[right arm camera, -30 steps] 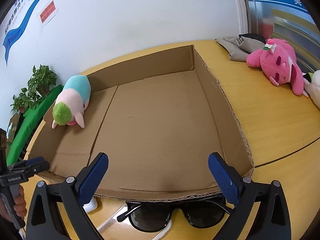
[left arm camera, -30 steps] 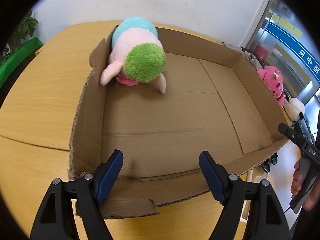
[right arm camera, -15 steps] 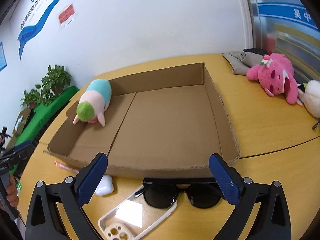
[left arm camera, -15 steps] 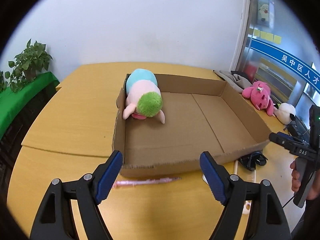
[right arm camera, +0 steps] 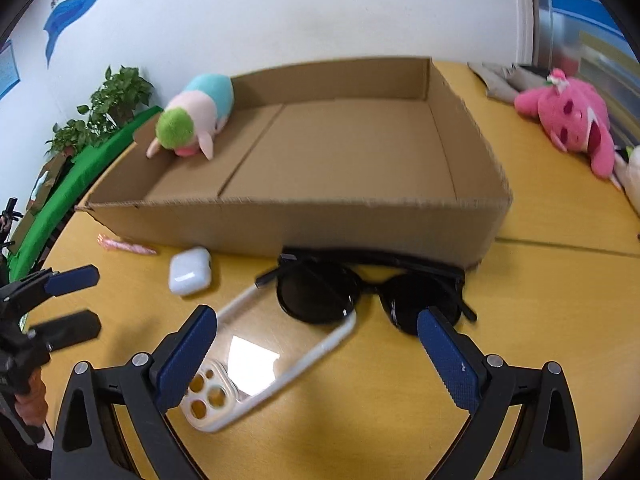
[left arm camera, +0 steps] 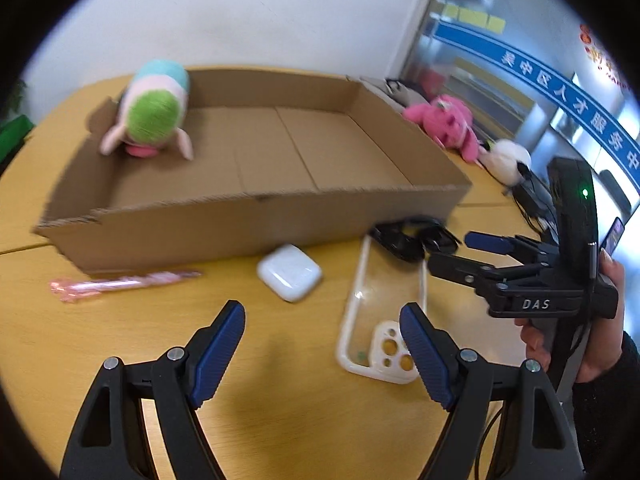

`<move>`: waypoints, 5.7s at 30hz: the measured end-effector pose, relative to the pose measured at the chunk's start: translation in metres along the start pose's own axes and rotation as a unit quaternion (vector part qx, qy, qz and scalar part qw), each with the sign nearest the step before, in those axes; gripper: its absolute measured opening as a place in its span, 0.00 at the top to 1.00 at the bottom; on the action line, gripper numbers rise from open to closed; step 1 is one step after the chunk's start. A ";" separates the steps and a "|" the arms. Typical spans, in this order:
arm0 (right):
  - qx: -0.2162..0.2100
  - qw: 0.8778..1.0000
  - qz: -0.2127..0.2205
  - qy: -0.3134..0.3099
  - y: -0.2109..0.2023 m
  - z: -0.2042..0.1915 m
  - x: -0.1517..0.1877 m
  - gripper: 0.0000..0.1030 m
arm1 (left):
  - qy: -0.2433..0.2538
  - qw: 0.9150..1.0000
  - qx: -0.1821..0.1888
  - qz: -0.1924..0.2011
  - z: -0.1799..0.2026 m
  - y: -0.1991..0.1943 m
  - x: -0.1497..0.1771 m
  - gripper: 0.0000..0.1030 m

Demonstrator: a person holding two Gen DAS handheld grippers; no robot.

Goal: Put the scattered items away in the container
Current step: 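Move both grippers back toward the clear phone case on the table, then close the left gripper on the clear phone case while the right gripper grips its other end, then lift the phone case with both grippers and carry it over the box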

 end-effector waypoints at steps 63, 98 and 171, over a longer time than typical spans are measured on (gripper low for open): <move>-0.230 0.930 -0.084 -0.275 0.023 -0.128 0.002 0.14 | 0.101 0.984 -0.083 -0.121 -0.004 0.022 0.063 0.21; -0.236 0.738 -0.167 -0.610 0.031 -0.173 0.069 0.19 | 0.448 0.871 0.083 -0.185 0.024 -0.005 0.120 0.25; -0.146 0.783 -0.151 -0.585 0.220 -0.039 -0.307 0.20 | 0.556 0.786 -0.008 -0.270 -0.090 0.246 -0.221 0.25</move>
Point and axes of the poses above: each gripper's, at about its wrist camera, not at the fingertips, and y roughly the way its jaws point, z to its right, x to its underside, the point moved 2 cm from there along y, roughly the way its jaws point
